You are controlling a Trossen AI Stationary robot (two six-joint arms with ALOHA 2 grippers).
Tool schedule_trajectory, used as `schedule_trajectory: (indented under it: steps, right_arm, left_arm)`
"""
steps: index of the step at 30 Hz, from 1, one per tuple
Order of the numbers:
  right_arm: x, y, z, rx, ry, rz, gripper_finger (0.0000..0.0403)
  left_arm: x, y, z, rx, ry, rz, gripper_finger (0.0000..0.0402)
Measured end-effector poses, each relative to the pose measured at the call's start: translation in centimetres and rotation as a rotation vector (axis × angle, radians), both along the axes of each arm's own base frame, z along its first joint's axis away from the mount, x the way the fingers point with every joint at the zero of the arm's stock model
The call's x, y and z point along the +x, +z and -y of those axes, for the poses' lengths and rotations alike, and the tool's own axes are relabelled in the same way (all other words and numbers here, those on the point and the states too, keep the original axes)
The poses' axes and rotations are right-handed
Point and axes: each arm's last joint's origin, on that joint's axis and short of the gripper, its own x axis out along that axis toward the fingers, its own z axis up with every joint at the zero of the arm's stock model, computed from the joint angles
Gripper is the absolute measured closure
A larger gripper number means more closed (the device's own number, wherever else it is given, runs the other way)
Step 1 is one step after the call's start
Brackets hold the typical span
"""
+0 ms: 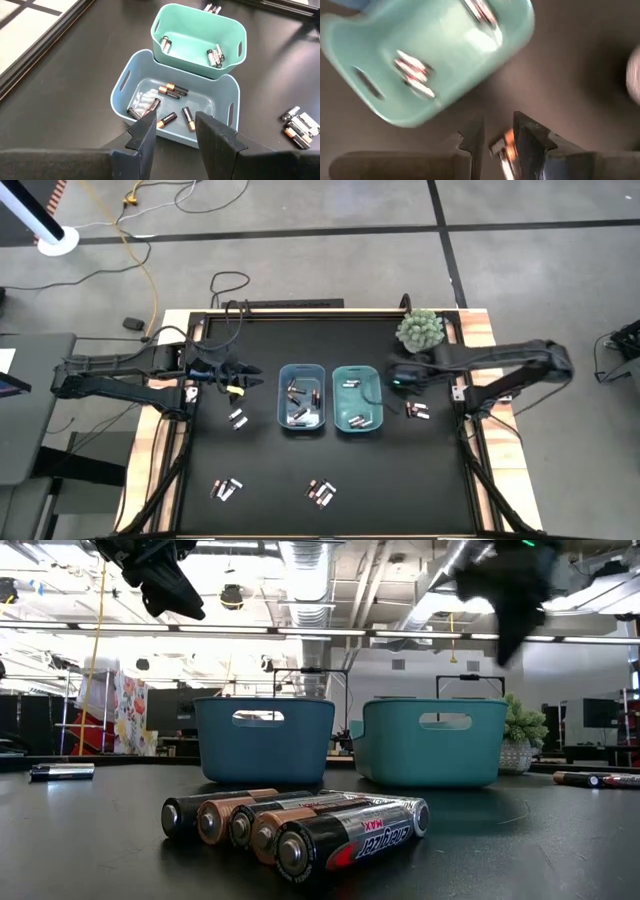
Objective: Sort batteries
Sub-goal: Put the white battery into the green bin
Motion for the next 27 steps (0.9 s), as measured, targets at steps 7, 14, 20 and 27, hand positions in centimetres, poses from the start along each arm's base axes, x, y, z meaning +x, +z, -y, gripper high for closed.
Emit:
schedule_trajectory:
  steps: [7,14,20,27]
  right_arm:
    - [-5.6,-4.5,0.3,0.153,-0.191,-0.149,0.0284]
    - [-6.6,-7.6,0.7,0.200,-0.138,-0.296,0.0284]
    - [-5.5,-8.9,1.6,0.201,-0.056,-0.343,0.0284]
    - [-4.0,-11.0,2.9,0.212,0.047,-0.421,0.0284]
  left_arm:
    - [0.0,0.0,0.0,0.000,0.000,0.000,0.0272]
    - [0.0,0.0,0.0,0.000,0.000,0.000,0.0272]
    - [0.0,0.0,0.0,0.000,0.000,0.000,0.0272]
    - [0.0,0.0,0.0,0.000,0.000,-0.001,0.0272]
